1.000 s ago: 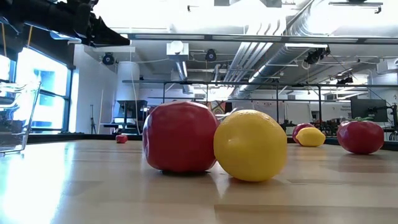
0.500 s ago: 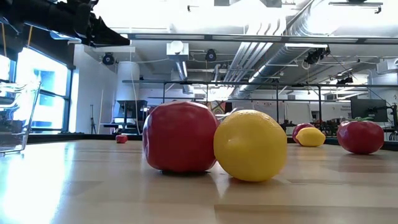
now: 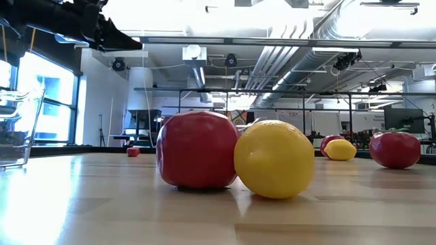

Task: Sort produce into baskets
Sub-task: Put the yellow lemon into the bottom right transparent bin

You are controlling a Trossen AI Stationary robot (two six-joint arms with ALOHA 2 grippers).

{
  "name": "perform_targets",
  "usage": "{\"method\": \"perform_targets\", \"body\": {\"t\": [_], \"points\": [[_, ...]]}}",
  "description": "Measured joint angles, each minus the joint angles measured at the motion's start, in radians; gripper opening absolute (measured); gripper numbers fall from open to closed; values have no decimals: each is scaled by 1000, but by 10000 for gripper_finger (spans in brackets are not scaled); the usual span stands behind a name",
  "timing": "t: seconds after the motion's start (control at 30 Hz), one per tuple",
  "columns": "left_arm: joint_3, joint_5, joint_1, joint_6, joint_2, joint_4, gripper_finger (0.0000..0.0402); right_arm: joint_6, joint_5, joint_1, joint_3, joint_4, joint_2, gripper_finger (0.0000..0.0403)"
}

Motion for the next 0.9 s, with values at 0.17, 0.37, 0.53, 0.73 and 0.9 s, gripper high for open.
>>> {"method": "perform_targets", "body": {"t": [0.17,0.37,0.53,0.73,0.9], "points": [[0,0,0,0,0,-1,0,4,16,16,-53,51,18,206],[0,0,0,-3,0,0,0,-28,-20,17,-179,220,18,206],[0,0,0,-5,0,0,0,-13,-81,17,-232,240,18,206],[0,0,0,-6,0,0,0,-8,-63,16,-246,246,18,210],[0,0,0,-7,0,0,0,40,-92,11,-246,235,18,240]]}}
